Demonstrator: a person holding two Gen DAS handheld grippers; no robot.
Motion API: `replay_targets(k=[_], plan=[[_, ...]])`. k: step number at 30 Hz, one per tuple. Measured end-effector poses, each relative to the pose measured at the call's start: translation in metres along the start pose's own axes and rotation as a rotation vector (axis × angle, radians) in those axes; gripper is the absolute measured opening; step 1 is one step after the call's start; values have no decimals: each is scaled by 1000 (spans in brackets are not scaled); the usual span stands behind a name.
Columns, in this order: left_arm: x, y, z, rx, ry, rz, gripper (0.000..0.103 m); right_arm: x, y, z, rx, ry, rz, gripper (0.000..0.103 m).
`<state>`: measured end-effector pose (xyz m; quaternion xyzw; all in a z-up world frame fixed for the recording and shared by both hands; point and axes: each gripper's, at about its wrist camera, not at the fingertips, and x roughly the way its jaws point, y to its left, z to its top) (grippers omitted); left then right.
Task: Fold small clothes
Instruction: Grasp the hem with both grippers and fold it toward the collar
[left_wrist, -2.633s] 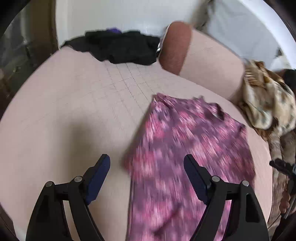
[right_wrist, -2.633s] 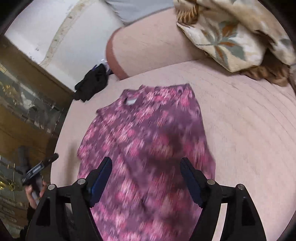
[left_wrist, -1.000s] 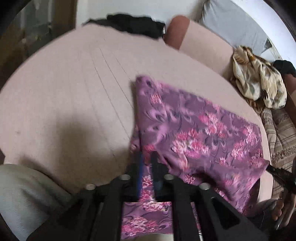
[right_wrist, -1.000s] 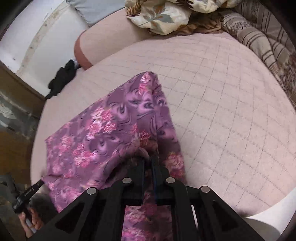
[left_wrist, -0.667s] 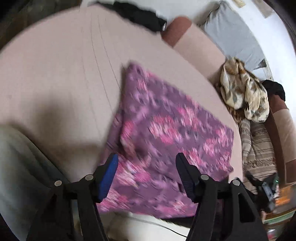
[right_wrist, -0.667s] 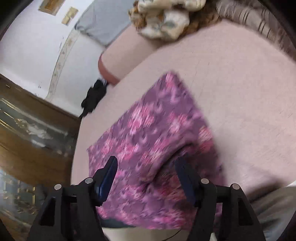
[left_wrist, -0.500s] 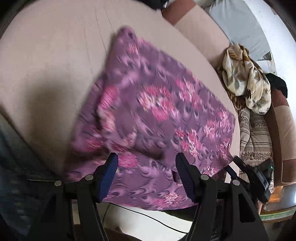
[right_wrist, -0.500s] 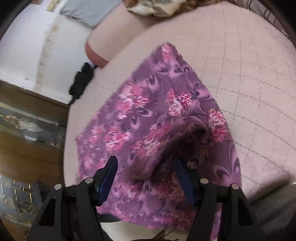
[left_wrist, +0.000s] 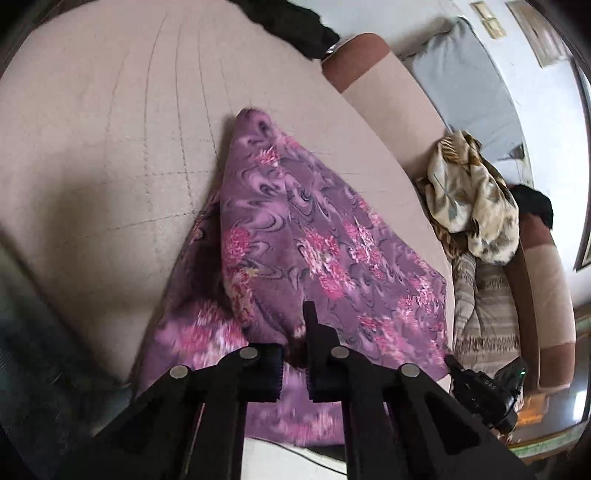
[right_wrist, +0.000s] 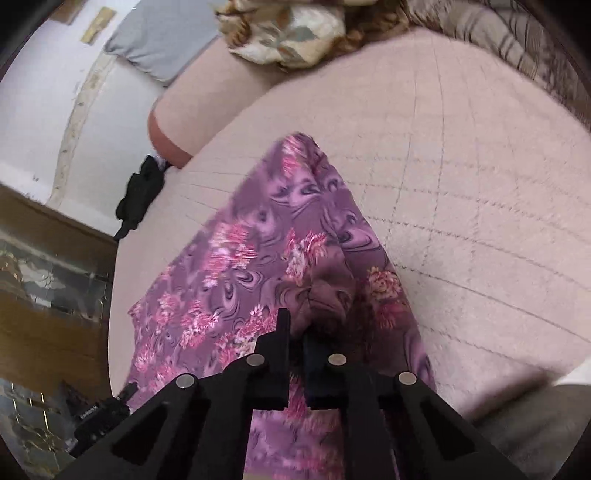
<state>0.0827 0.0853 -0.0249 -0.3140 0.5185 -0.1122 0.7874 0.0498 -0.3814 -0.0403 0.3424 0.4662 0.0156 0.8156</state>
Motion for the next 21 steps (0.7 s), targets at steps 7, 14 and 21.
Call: replay_targets(k=[7,14,21], plan=[[16,8,-31,88,118,175,8,-17,-2,-47,-67,84,-175,5],[11,-1,-47,133,143,190,8,-14,8,-66,-148,114,-300,5],[34,-9,-55,228,158,312,22,13,0,-52,-138,178,-347,15]])
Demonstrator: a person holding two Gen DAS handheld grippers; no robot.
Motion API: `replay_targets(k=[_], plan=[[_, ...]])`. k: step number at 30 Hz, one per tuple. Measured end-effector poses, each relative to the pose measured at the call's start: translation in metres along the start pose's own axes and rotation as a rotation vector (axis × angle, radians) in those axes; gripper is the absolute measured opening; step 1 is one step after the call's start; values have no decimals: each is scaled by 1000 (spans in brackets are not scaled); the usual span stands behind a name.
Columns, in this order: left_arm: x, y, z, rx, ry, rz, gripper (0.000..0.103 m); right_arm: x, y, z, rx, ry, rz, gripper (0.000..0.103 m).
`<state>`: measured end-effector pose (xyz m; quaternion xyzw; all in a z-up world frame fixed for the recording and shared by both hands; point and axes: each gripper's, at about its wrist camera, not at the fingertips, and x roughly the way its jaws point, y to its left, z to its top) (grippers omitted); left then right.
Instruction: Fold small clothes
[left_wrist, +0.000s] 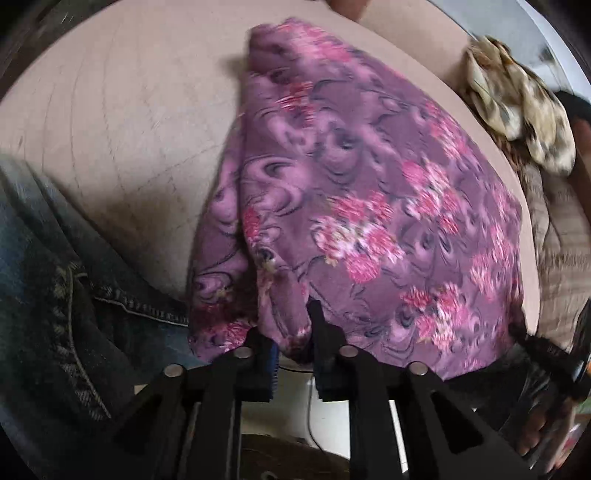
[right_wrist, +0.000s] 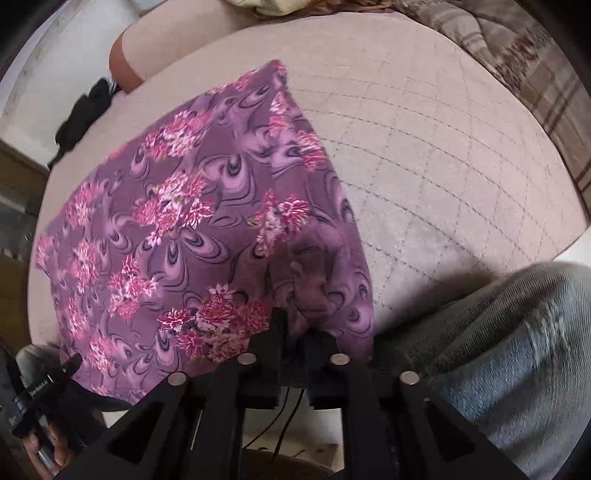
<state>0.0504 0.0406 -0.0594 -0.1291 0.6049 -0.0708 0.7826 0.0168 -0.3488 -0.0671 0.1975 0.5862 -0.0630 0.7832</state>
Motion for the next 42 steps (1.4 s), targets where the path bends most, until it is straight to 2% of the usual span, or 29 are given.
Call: replay_targets(k=[1,2,3,5,7,9,11,13,16,20,22,25,26,28,32,33,34,35,37,39,42], plan=[[-6,-3,-1,14,-13,1,28,-4,2,0,-13,-10,4,24],[-14,-5,-3,24,-32,-10,42,-10,4,0,-19,-29,16,36],[-28,-5,-4,30,-72,-51,54,-20,7,-3,-25,-73,55,42],[-51,-1,-3,15,-140,-99,58,-48,7,-2,-38,-164,148,69],[-76,2,10,17,-220,-109,67,-74,10,6,-75,-251,165,80],[-91,6,36,-2,-284,-74,81,-88,15,17,-111,-288,187,84],[-91,10,59,9,-305,-57,87,-91,19,34,-124,-288,233,87],[-81,12,91,24,-287,-30,87,-86,26,67,-152,-264,265,90],[-52,14,138,24,-230,-17,87,-71,31,109,-170,-220,239,94],[-13,21,175,-29,-168,-45,87,-13,19,176,-90,-117,232,94],[1,25,173,-49,-132,-74,86,22,3,190,-2,-64,308,91],[9,27,175,-53,-112,-95,71,58,-12,188,67,19,257,67],[12,28,177,-64,-101,-115,64,60,-12,186,68,31,262,65],[18,33,182,-115,-80,-153,63,58,-14,187,64,27,256,64],[25,22,188,-101,-102,-111,62,67,-17,188,77,49,231,59],[26,16,188,-75,-113,-98,45,66,-12,188,51,41,208,53],[27,12,187,-60,-106,-105,26,68,-8,189,28,37,188,34],[31,9,186,-46,-77,-115,11,68,-6,188,14,37,182,18],[23,10,185,-57,-108,-115,10,66,-8,187,23,40,216,15],[0,12,189,-80,-169,-176,10,54,-10,185,24,-2,236,14],[-27,8,199,-79,-210,-209,8,30,-10,186,23,-74,261,12]])
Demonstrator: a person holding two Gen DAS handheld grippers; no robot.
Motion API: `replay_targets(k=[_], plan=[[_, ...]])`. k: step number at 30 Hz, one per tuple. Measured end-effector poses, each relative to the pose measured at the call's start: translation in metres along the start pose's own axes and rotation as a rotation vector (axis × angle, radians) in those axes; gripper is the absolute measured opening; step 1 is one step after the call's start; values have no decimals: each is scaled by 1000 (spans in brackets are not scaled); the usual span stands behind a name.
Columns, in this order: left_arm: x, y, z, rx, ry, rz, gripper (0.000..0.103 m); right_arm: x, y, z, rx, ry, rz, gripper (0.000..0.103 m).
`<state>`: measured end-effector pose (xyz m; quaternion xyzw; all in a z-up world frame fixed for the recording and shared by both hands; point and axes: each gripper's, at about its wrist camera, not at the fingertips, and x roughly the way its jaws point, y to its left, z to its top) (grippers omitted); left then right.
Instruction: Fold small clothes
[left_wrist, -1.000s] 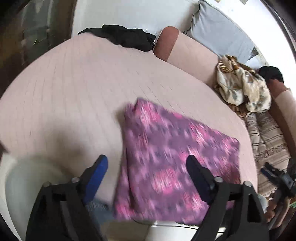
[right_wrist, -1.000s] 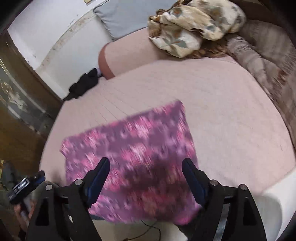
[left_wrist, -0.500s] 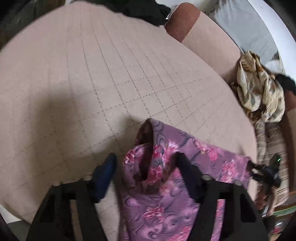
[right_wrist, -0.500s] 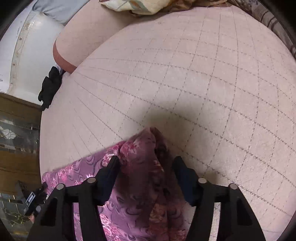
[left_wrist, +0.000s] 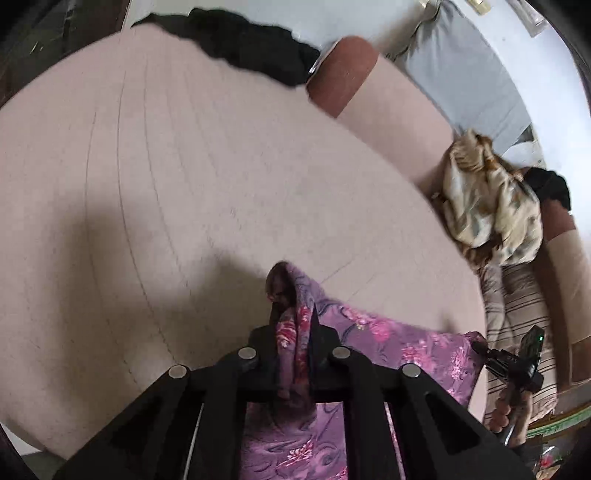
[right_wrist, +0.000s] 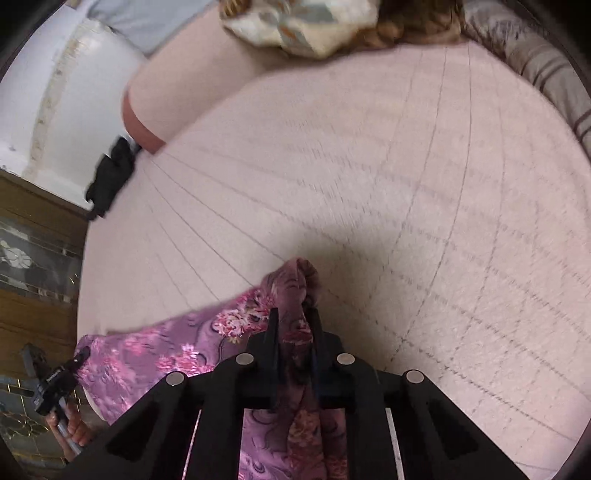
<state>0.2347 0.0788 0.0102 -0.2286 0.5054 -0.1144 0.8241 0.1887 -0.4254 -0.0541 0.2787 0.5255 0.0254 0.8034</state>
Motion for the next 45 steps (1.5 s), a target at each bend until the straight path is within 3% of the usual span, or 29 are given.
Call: replay_targets(k=[3,5,11,16,19,21,22,24,26,28,32,34,36,39,45], plan=[[-15,-15,25,30,-66,0,8,-23,9,11,-11,-68,20,11],[-15,-22,44,11,-53,-23,8,-34,18,22,-32,-103,18,11],[-13,-49,102,63,-137,-31,8,-41,40,73,-80,-161,-5,10],[29,-58,158,72,-146,18,9,-14,57,127,-92,-187,-39,10],[72,-43,171,48,-82,65,15,23,50,156,-48,-165,2,13],[93,-24,164,14,-30,183,24,47,41,160,-29,-121,-26,30],[94,-17,158,5,-16,199,24,56,37,158,-24,-97,-68,43],[82,0,140,-20,-22,210,39,56,26,144,-6,-85,-114,50],[61,6,119,-41,-57,258,54,38,20,121,12,-101,-73,67],[42,4,98,-59,-57,276,59,13,19,93,66,-109,25,74],[12,-3,38,-112,-38,145,67,-13,22,27,181,-74,242,74],[11,-7,5,-127,-6,99,68,-7,23,-9,214,-25,279,74],[20,-9,-17,-137,34,74,68,7,23,-35,231,28,261,74],[39,-16,-28,-137,101,35,68,31,22,-49,243,85,230,62],[53,-10,-34,-196,100,-8,67,42,40,-41,164,37,167,58]])
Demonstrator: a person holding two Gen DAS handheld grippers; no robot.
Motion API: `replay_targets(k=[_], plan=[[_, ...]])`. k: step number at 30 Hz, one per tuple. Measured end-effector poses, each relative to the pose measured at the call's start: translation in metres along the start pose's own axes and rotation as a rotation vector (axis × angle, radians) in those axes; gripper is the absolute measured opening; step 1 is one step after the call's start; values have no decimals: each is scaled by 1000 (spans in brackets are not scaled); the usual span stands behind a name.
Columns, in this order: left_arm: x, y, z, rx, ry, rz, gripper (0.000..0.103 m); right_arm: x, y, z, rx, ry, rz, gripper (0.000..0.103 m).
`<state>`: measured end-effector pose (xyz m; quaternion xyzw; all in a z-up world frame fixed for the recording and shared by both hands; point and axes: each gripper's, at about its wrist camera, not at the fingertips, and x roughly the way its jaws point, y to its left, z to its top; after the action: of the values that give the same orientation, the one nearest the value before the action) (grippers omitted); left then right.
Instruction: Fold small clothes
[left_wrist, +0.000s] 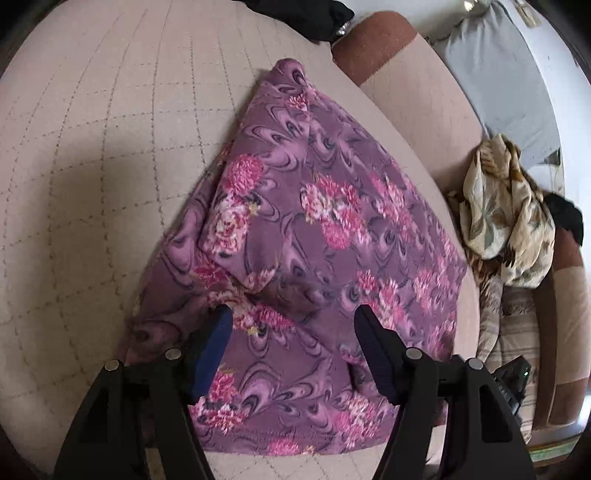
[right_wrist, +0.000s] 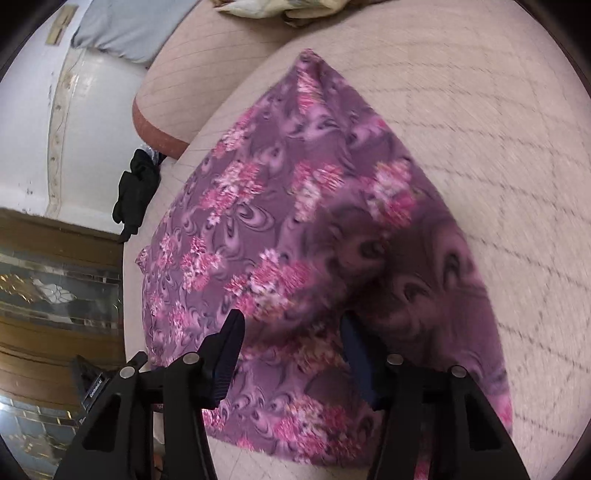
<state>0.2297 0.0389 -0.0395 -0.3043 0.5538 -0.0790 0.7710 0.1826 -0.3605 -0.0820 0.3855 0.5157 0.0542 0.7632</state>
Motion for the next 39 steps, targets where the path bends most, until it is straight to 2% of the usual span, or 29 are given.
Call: replay_targets(k=[3,5,7,8,9,10,11,13,18,21,23,25,26,28,30,32,34,35,37,38,39], plan=[[0,-1,6,-19,-5,-18,67,8,6,3,-53,-12,-59,53],[4,-3,10,-36,-7,-21,67,9,10,4,-81,-35,-102,38],[9,-3,14,-41,-16,-4,57,10,11,7,-91,-57,-128,36],[9,-2,15,-41,-22,10,38,11,9,9,-81,-62,-132,33],[9,0,16,-41,-27,26,13,13,6,11,-69,-55,-126,29],[9,2,17,-42,-19,21,5,10,0,9,-67,-55,-128,18],[10,5,18,-50,-12,10,6,9,-1,10,-69,-56,-137,10],[1,6,18,-60,-37,-5,5,5,-3,11,-57,-66,-112,7],[-60,-9,12,-36,-93,-97,5,-41,7,12,-76,-113,-37,5],[-71,-1,-8,-31,-74,-116,5,-72,8,-3,-97,-129,-33,5],[-57,11,-21,-26,-33,-72,5,-73,-4,-18,-80,-101,-52,5],[-23,27,-32,-47,54,23,5,-53,-21,-30,-62,-50,-132,5],[-18,32,-33,-71,75,24,5,-44,-26,-31,-58,-27,-166,5],[-34,23,-30,-41,30,2,5,-39,-32,-30,-32,-5,-173,5],[-54,17,-30,-6,-19,-31,5,-60,-21,-28,-72,-61,-161,5],[-54,22,-35,-13,-7,-27,5,-73,-14,-29,-101,-98,-175,5],[-35,31,-41,-24,43,22,6,-65,-18,-34,-85,-91,-211,5],[-26,34,-42,-26,61,27,8,-53,-23,-35,-91,-56,-241,5],[-32,30,-42,-18,42,33,10,-41,-27,-36,-96,-30,-255,6],[-39,24,-43,7,25,43,17,-45,-24,-36,-95,-37,-246,13],[-47,19,-45,48,-11,81,29,-53,-21,-37,-102,-50,-228,16]])
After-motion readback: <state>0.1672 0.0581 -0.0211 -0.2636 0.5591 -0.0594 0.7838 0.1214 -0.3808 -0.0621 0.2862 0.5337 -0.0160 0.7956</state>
